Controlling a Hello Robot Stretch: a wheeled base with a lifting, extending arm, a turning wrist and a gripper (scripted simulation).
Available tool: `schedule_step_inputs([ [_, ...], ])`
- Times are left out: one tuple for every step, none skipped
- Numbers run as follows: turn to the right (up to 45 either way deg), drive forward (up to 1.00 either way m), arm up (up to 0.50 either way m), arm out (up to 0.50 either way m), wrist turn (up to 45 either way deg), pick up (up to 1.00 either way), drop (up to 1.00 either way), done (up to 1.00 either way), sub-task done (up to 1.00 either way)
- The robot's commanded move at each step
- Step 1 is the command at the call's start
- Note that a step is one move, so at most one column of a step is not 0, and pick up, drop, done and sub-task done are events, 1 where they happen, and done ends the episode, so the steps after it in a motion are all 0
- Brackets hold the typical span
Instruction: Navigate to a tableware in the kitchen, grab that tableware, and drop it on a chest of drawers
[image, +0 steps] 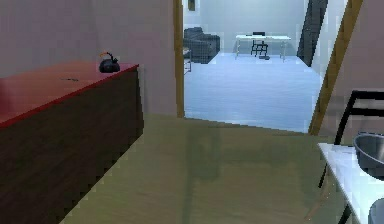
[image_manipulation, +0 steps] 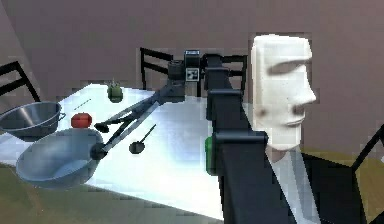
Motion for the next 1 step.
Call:
schedule_step_inputs([
  [0.0,0.00,0.00,0.00,-21.0,0.00,0.00,0.00,0.00],
])
